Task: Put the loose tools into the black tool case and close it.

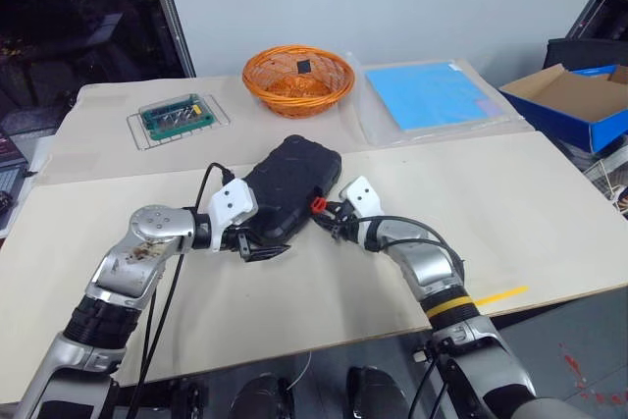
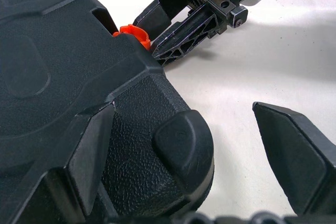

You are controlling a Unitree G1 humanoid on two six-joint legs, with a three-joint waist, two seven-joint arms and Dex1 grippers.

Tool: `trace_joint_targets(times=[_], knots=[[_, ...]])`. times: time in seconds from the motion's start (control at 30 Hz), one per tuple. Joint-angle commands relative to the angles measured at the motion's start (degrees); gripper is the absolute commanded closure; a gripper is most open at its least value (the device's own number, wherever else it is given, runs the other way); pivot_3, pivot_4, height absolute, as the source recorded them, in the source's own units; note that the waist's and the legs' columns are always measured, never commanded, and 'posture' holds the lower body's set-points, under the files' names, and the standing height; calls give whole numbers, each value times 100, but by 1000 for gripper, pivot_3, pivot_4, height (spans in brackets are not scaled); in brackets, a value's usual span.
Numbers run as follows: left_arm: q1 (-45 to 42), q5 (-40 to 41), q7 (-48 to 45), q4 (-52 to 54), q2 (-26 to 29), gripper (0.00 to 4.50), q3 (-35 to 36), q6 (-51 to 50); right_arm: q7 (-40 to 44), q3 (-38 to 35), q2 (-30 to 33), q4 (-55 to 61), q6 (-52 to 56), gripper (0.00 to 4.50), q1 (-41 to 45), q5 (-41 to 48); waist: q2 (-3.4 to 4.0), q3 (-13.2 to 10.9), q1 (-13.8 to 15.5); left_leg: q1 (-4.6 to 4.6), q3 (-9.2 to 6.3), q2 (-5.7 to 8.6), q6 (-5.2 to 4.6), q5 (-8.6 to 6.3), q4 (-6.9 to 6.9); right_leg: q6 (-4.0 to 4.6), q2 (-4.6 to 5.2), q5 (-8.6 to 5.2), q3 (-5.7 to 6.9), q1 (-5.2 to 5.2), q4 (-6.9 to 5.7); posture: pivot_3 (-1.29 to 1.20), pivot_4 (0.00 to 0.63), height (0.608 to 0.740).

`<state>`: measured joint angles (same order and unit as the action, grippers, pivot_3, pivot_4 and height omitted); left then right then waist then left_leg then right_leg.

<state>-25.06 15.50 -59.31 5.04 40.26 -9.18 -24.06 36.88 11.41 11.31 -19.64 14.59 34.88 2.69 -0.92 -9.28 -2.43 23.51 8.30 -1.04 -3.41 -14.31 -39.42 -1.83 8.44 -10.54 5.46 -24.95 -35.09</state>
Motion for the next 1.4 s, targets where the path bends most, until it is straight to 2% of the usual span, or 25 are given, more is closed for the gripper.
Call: trace_joint_targets(times=[0.03, 0.33, 0.63, 0.8, 0.93, 0.97, 1.1, 1.33, 1.4], knots=[[296, -252, -7, -329, 129, 0, -233, -306, 50, 7, 153, 527, -129, 3298, -33, -54, 0, 0, 7, 0, 0, 1, 0, 0, 2, 0, 0, 0, 0, 0, 1, 0, 150, 740], [233, -279, -26, -369, 76, 0, -275, -294, 103, 58, 404, 1163, 132, 3298, -196, -79, 0, 0, 41, 3, 1, 10, -3, 2, 27, 18, 1, 4, 0, -2, 8, 0, 150, 740], [184, -274, -41, -405, 40, 0, -349, -287, 278, 119, 575, 2048, 1017, 3299, -156, 62, 1, -1, 146, 12, 0, 12, -27, 11, 30, 7, 1, -6, 0, -8, 11, 0, 150, 740], [191, -305, -38, -412, -6, 0, -403, -255, 474, 140, 490, 1831, 1542, 3301, 194, 179, 1, -1, 151, 14, 0, 12, -33, 12, 30, 10, 0, -7, 1, -9, 10, 0, 150, 740], [206, -308, -23, -392, -31, 0, -429, -243, 678, 203, 416, 1482, 1528, 3304, 406, 200, 0, -1, 135, 12, 0, 11, -50, 24, 29, 10, -2, -7, 2, -8, 10, 0, 150, 740], [207, -303, -9, -385, -40, 0, -428, -252, 699, 212, 415, 1436, 1489, 2297, 430, 188, 1, 0, 126, 11, 0, 11, -51, 25, 30, 10, -2, -7, 2, -8, 9, 0, 150, 740], [248, -281, 26, -349, -27, 0, -397, -274, 715, 173, 552, 1687, 1653, 1028, 327, 187, 0, 0, 106, -1, 1, 9, -49, 26, 30, 6, -2, -10, 2, -2, 7, 0, 150, 740], [313, -251, 69, -269, -7, 0, -381, -321, 720, -100, 888, 2564, 2205, 1028, -202, 424, -1, 2, 139, -5, -1, 9, -26, 13, 30, 9, -1, -8, 2, 2, 6, 0, 150, 740], [307, -250, 74, -265, -12, 0, -384, -332, 608, -225, 890, 2784, 2417, 1528, -338, 559, -1, 2, 135, -8, -1, 9, -25, 11, 30, 10, 0, -7, 1, 5, 8, 0, 150, 740]])
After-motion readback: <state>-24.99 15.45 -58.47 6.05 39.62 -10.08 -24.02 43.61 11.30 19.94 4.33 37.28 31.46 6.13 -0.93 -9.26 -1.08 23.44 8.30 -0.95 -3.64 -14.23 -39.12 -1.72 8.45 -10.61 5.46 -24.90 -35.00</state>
